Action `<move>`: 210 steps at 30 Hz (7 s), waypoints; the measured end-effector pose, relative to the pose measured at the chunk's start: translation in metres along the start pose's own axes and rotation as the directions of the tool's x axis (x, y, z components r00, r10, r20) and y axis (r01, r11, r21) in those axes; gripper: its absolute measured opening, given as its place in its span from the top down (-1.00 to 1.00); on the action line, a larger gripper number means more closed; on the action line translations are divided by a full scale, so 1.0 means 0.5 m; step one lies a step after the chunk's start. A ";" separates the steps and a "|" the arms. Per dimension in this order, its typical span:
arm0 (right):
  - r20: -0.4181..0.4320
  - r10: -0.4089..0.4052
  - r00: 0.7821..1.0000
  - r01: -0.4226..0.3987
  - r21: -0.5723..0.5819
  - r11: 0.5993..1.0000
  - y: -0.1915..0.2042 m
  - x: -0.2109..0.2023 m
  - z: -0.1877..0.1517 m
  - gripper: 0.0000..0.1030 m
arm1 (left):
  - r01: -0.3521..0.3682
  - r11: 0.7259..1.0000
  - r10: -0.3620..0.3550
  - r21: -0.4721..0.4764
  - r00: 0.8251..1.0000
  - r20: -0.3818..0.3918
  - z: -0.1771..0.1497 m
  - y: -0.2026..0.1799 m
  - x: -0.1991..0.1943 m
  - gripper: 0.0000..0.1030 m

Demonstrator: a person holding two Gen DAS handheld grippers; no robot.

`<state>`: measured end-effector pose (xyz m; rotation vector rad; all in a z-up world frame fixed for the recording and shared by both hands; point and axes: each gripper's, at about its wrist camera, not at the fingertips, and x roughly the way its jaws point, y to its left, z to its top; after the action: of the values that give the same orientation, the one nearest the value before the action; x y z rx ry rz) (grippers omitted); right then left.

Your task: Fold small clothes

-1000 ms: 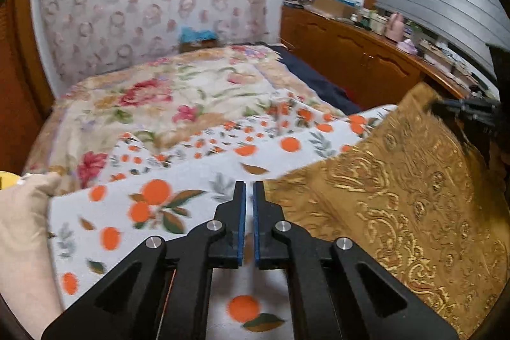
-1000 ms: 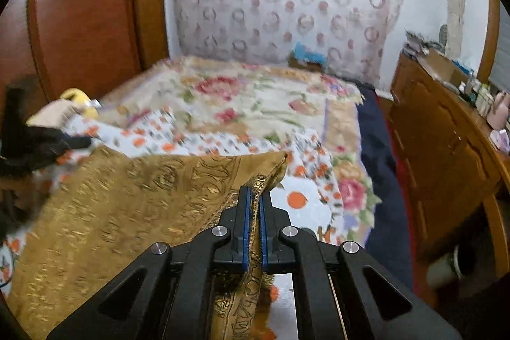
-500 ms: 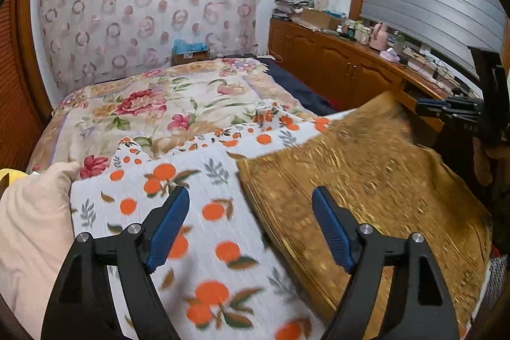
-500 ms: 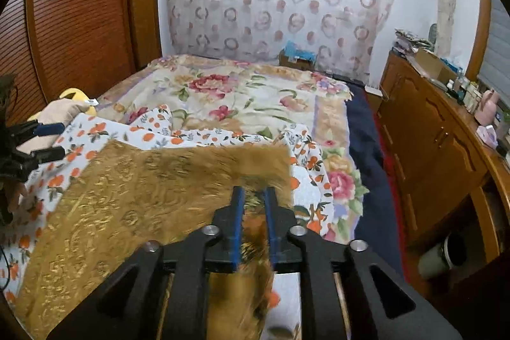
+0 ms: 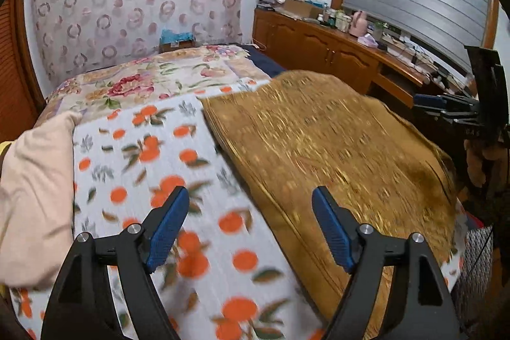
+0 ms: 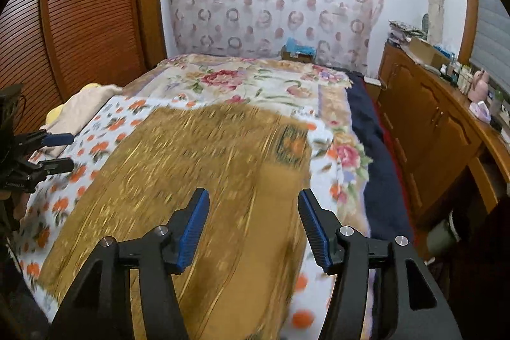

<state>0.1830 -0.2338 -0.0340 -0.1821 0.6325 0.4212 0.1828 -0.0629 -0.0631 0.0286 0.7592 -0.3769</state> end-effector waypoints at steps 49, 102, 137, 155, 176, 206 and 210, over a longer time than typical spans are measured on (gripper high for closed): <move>-0.150 0.009 0.989 0.010 0.124 0.992 0.026 -0.085 -0.146 -0.09 | 0.209 0.978 -0.207 0.004 0.970 -0.124 -0.174 -0.111 -0.043 0.07; 0.105 0.044 0.993 -0.057 0.118 0.991 -0.014 0.084 0.202 0.79 | 0.118 0.989 -0.111 -0.094 0.991 0.075 0.145 0.066 0.092 0.93; 0.011 0.038 0.999 -0.038 0.071 0.997 -0.061 0.067 0.128 -0.25 | 0.101 0.993 -0.097 -0.065 0.993 0.070 0.125 0.095 0.081 -0.48; 0.036 0.149 0.988 -0.149 0.001 0.989 -0.081 0.125 0.221 0.77 | 0.151 0.989 -0.150 -0.002 0.987 -0.051 0.129 0.050 0.159 -0.49; -0.041 -0.016 0.999 0.021 0.121 0.992 -0.096 0.104 0.190 -0.38 | 0.030 0.993 -0.043 -0.112 0.993 -0.111 0.157 0.119 0.256 -0.49; -0.020 0.068 0.997 -0.064 0.163 0.984 -0.091 0.123 0.198 0.74 | 0.135 0.989 -0.138 -0.054 0.989 -0.056 0.178 0.077 0.226 0.88; 0.049 0.060 0.997 -0.067 0.147 0.987 -0.079 0.082 0.205 0.75 | 0.150 0.987 -0.149 -0.059 0.989 0.022 0.185 0.070 0.164 0.88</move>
<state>0.2848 -0.2259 0.0241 -0.0106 0.6241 0.4369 0.3108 -0.0717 -0.0552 -0.0886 0.7576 -0.4960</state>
